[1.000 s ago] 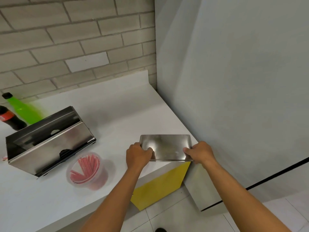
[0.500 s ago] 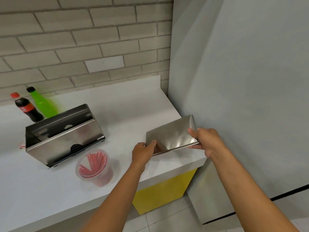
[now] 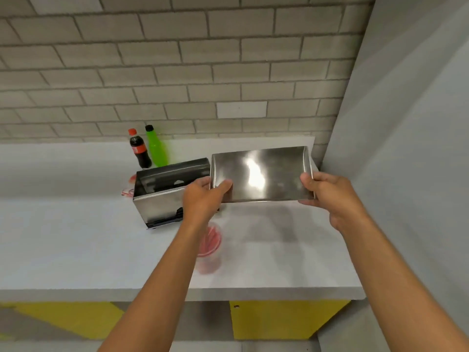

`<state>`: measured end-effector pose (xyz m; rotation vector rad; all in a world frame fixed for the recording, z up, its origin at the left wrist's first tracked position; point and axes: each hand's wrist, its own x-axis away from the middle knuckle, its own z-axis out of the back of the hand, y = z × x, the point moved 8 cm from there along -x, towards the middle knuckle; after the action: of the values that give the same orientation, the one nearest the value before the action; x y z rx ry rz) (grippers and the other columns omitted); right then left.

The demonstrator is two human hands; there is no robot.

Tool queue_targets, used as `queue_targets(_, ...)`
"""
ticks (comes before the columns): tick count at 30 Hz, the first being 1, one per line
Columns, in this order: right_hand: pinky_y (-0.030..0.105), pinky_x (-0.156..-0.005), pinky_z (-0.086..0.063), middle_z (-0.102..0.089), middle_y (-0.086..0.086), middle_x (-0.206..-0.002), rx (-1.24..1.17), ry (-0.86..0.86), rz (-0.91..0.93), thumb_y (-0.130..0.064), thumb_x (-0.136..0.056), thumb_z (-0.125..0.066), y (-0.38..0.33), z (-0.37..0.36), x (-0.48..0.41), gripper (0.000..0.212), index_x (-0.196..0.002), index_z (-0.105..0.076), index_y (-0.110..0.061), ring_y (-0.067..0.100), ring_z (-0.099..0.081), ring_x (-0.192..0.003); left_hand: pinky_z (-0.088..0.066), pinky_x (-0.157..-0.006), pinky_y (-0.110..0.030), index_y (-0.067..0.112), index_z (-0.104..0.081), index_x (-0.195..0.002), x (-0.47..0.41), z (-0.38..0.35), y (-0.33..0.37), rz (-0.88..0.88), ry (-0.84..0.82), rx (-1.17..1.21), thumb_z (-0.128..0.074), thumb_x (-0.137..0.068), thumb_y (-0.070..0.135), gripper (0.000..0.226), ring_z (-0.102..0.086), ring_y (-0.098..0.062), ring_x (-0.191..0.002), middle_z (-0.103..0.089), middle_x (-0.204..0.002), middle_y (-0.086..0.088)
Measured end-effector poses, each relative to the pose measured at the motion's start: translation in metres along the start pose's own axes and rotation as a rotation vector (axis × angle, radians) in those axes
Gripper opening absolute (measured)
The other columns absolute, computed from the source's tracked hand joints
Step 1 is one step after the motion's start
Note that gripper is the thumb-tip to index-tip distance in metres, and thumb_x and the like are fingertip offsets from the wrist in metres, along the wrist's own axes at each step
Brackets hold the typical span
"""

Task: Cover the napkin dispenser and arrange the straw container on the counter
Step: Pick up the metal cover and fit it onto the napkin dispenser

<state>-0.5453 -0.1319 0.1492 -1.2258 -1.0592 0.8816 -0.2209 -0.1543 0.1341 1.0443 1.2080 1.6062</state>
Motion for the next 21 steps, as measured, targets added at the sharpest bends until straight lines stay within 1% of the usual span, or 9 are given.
queue_targets(2, 0.023, -0.062, -0.062, -0.08, -0.004, -0.09, 0.054, -0.046, 0.032, -0.022, -0.096, -0.077, -0.006, -0.037, -0.007, 0.008, -0.103, -0.08, -0.019, 0.01, -0.074, -0.077, -0.057, -0.075, -0.025, 0.02, -0.074, -0.118, -0.009, 0.036, -0.003, 0.005, 0.068, 0.001, -0.091, -0.074, 0.043, 0.052, -0.076, -0.009, -0.091, -0.079, -0.102, 0.007)
queue_targets(4, 0.029, -0.069, -0.063, -0.079, -0.011, -0.075, 0.11, -0.087, 0.056, -0.022, -0.096, -0.076, -0.009, -0.075, -0.014, 0.008, -0.091, -0.08, -0.026, 0.014, -0.072, -0.077, -0.06, -0.083, -0.03, 0.02, -0.075, -0.117, -0.017, 0.069, -0.008, 0.015, 0.135, 0.003, -0.092, -0.073, 0.041, 0.051, -0.075, -0.01, -0.093, -0.079, -0.102, 0.007)
queue_targets(7, 0.046, -0.087, -0.064, -0.079, 0.005, -0.079, 0.208, -0.143, 0.07, -0.025, -0.095, -0.074, -0.007, -0.132, -0.024, 0.013, -0.083, -0.08, -0.024, 0.023, -0.073, -0.079, -0.055, -0.076, -0.025, 0.023, -0.074, -0.116, -0.027, 0.116, -0.018, 0.02, 0.236, -0.014, -0.093, -0.071, 0.043, 0.053, -0.071, -0.005, -0.093, -0.075, -0.106, 0.01)
queue_targets(10, 0.053, -0.095, -0.06, -0.079, 0.011, -0.084, 0.296, -0.189, 0.079, -0.029, -0.095, -0.073, -0.004, -0.182, -0.031, 0.015, -0.084, -0.079, -0.022, 0.033, -0.077, -0.09, -0.057, -0.089, -0.033, 0.021, -0.074, -0.115, -0.036, 0.154, -0.031, 0.057, 0.311, -0.021, -0.093, -0.07, 0.043, 0.053, -0.07, -0.015, -0.103, -0.074, -0.111, 0.005)
queue_targets(12, 0.052, -0.095, -0.06, -0.078, 0.005, -0.085, 0.347, -0.223, 0.078, -0.032, -0.095, -0.074, 0.001, -0.211, -0.036, 0.014, -0.087, -0.079, -0.022, 0.031, -0.076, -0.094, -0.055, -0.081, -0.029, 0.029, -0.074, -0.092, -0.046, 0.174, -0.041, 0.079, 0.344, -0.029, -0.091, -0.072, 0.039, 0.028, -0.071, -0.015, -0.098, -0.076, -0.095, 0.011)
queue_targets(14, 0.048, -0.093, -0.061, -0.079, 0.003, -0.087, 0.397, -0.229, 0.079, -0.033, -0.095, -0.074, 0.006, -0.232, -0.042, 0.017, -0.093, -0.081, -0.018, 0.029, -0.076, -0.094, -0.05, -0.074, -0.025, 0.032, -0.071, -0.083, -0.057, 0.188, -0.049, 0.094, 0.358, -0.042, -0.09, -0.075, 0.034, 0.021, -0.071, -0.011, -0.096, -0.073, -0.074, 0.019)
queue_targets(16, 0.043, -0.09, -0.061, -0.08, 0.002, -0.087, 0.457, -0.216, 0.074, -0.034, -0.094, -0.073, 0.012, -0.246, -0.047, 0.02, -0.093, -0.082, -0.017, 0.026, -0.076, -0.092, -0.049, -0.079, -0.026, 0.023, -0.077, -0.102, -0.069, 0.196, -0.059, 0.116, 0.359, -0.052, -0.089, -0.077, 0.033, 0.029, -0.07, -0.012, -0.095, -0.074, -0.084, 0.017)
queue_targets(19, 0.042, -0.093, -0.059, -0.081, 0.002, -0.093, 0.533, -0.213, 0.046, -0.034, -0.095, -0.071, 0.022, -0.261, -0.054, 0.021, -0.096, -0.082, -0.016, 0.024, -0.075, -0.095, -0.046, -0.089, -0.027, 0.013, -0.071, -0.129, -0.088, 0.2, -0.07, 0.145, 0.35, -0.071, -0.089, -0.079, 0.034, 0.057, -0.065, -0.016, -0.102, -0.071, -0.112, 0.004)
queue_targets(21, 0.042, -0.093, -0.059, -0.08, 0.002, -0.094, 0.57, -0.206, 0.037, -0.033, -0.097, -0.07, 0.025, -0.268, -0.059, 0.02, -0.095, -0.081, -0.016, 0.024, -0.074, -0.095, -0.045, -0.086, -0.027, 0.012, -0.07, -0.131, -0.102, 0.201, -0.079, 0.159, 0.339, -0.073, -0.089, -0.079, 0.033, 0.059, -0.065, -0.015, -0.097, -0.07, -0.101, 0.009)
